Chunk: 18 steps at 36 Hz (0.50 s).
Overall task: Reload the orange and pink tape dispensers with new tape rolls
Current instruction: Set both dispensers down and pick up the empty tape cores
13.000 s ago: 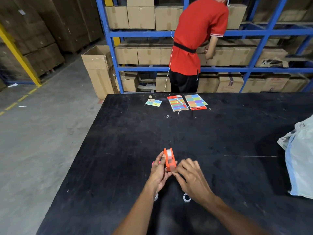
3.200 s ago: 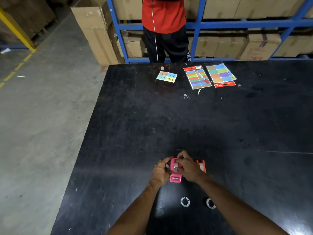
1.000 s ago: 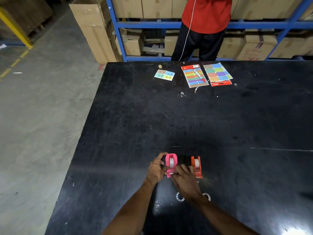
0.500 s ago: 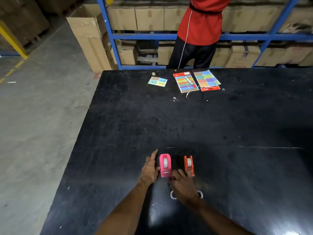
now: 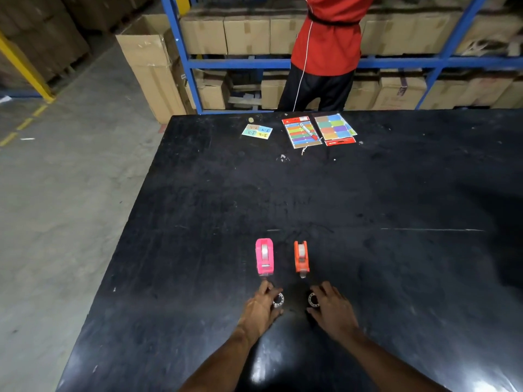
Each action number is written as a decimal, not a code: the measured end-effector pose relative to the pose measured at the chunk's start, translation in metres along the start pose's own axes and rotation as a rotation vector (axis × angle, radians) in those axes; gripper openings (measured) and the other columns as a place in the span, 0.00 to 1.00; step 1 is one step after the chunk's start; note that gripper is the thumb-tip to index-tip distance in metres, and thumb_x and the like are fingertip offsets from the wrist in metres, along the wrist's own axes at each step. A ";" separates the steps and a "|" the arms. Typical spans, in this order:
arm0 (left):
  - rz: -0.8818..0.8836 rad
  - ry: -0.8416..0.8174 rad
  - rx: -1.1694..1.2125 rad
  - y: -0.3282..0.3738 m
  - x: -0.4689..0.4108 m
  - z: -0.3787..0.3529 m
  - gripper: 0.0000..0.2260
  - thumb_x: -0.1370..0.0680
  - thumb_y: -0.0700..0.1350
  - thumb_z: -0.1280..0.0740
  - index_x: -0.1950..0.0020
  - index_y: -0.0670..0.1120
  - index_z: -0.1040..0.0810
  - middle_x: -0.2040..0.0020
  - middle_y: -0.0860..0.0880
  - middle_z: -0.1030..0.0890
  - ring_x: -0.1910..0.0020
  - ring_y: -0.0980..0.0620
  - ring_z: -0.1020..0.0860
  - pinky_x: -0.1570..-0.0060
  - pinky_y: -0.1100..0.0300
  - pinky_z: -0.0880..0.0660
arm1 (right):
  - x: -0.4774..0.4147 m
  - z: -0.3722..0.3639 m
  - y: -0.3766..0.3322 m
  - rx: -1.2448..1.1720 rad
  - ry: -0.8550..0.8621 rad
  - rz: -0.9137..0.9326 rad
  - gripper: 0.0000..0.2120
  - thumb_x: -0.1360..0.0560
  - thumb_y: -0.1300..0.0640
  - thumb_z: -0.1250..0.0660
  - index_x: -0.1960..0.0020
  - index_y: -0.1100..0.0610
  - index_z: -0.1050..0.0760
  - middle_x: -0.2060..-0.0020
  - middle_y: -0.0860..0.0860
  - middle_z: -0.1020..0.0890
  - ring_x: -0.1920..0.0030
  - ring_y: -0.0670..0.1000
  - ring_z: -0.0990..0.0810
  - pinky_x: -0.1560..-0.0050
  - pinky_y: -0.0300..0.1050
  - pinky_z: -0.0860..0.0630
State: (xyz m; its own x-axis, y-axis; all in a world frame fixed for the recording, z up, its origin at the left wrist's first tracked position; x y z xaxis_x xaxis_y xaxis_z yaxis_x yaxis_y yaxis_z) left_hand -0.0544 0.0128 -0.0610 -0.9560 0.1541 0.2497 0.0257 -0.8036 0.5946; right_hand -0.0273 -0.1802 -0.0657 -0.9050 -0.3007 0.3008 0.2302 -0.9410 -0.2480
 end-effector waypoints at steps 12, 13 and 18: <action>0.119 0.014 -0.052 -0.013 0.005 -0.016 0.16 0.24 0.42 0.38 0.39 0.58 0.29 0.43 0.53 0.28 0.50 0.50 0.21 0.42 0.56 0.24 | 0.001 0.002 -0.019 -0.032 -0.073 0.166 0.17 0.25 0.51 0.37 0.37 0.52 0.30 0.41 0.52 0.27 0.40 0.56 0.25 0.42 0.50 0.26; 0.130 0.024 -0.055 -0.018 0.006 -0.008 0.15 0.24 0.43 0.38 0.39 0.58 0.29 0.42 0.53 0.28 0.51 0.50 0.21 0.43 0.55 0.24 | -0.003 0.005 -0.027 -0.034 -0.058 0.201 0.16 0.25 0.51 0.37 0.38 0.52 0.29 0.42 0.52 0.27 0.41 0.55 0.24 0.43 0.49 0.26; 0.143 0.089 -0.124 -0.040 0.005 0.044 0.14 0.22 0.49 0.40 0.36 0.53 0.29 0.38 0.51 0.28 0.45 0.48 0.22 0.45 0.54 0.26 | -0.028 0.025 -0.071 -0.040 0.032 0.302 0.12 0.27 0.52 0.35 0.45 0.52 0.29 0.48 0.51 0.24 0.49 0.56 0.21 0.51 0.50 0.23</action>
State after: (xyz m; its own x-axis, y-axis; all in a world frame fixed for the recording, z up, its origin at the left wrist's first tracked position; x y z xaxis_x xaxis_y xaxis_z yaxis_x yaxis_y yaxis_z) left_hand -0.0470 0.0706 -0.0499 -0.9674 -0.0135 0.2528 0.1319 -0.8792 0.4578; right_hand -0.0096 -0.1083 -0.0338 -0.8088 -0.5603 0.1785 0.4769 -0.8026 -0.3585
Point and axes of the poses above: each hand's wrist, its own x-axis away from the middle knuckle, its own z-axis out of the back of the hand, y = z × x, the point moved 7 cm from there along -x, towards the middle knuckle
